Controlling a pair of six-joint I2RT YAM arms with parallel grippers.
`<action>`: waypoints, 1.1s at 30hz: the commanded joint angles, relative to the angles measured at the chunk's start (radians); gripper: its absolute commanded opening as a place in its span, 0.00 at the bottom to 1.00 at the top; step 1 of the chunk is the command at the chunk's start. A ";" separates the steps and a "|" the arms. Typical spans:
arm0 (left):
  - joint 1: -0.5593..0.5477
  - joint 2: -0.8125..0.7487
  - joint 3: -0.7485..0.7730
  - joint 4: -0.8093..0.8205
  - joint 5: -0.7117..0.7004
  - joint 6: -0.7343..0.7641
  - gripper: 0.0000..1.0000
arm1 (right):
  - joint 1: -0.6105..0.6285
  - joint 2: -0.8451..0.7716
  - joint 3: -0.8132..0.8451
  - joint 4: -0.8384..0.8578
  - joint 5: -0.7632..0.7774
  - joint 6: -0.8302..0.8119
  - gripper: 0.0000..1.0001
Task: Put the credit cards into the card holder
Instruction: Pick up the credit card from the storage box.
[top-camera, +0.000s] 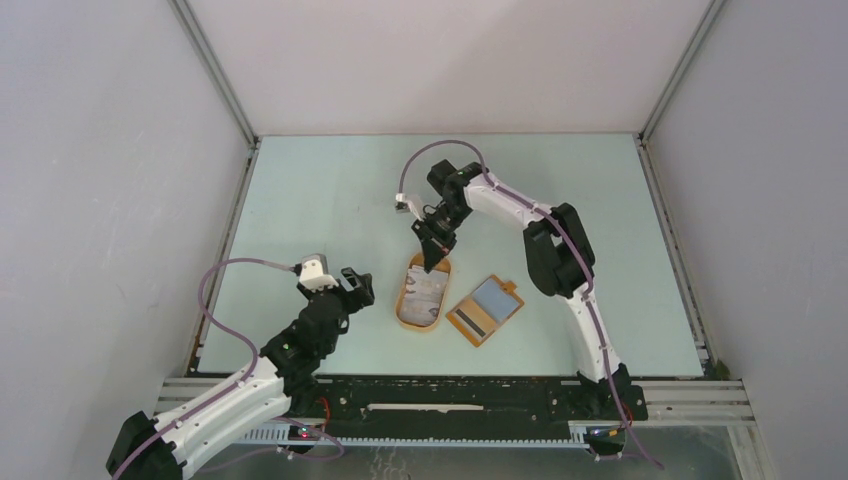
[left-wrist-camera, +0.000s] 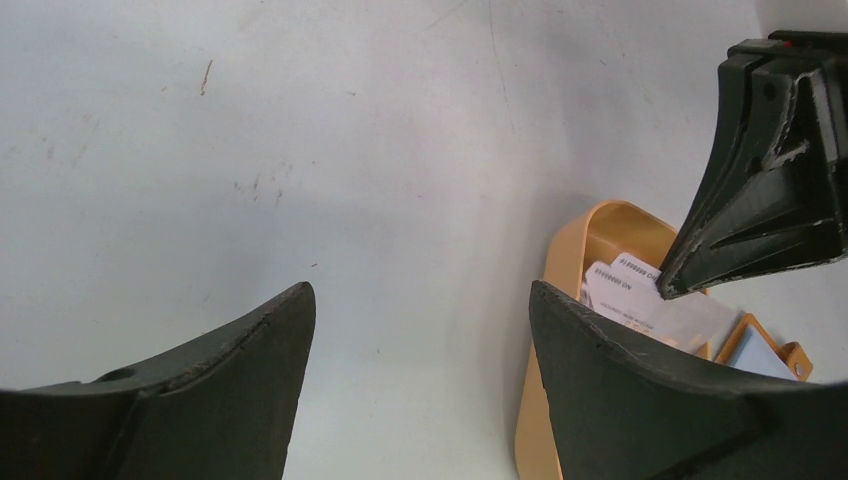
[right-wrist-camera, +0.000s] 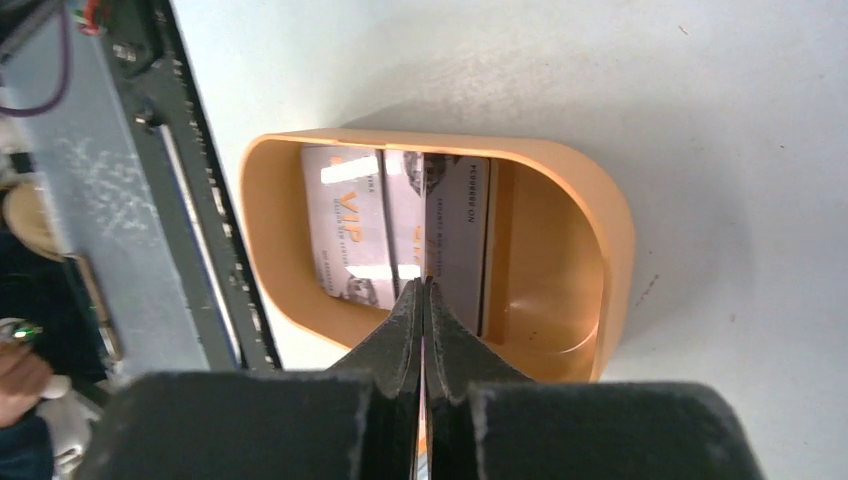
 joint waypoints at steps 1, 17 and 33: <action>0.006 -0.004 -0.008 0.030 -0.030 -0.006 0.83 | 0.042 -0.075 -0.045 0.106 0.155 0.017 0.02; 0.006 -0.007 -0.010 0.034 -0.027 -0.003 0.83 | 0.106 -0.235 -0.213 0.347 0.461 0.030 0.03; 0.005 -0.131 0.008 -0.050 0.024 0.011 0.83 | 0.083 -0.408 -0.225 0.221 0.218 -0.059 0.00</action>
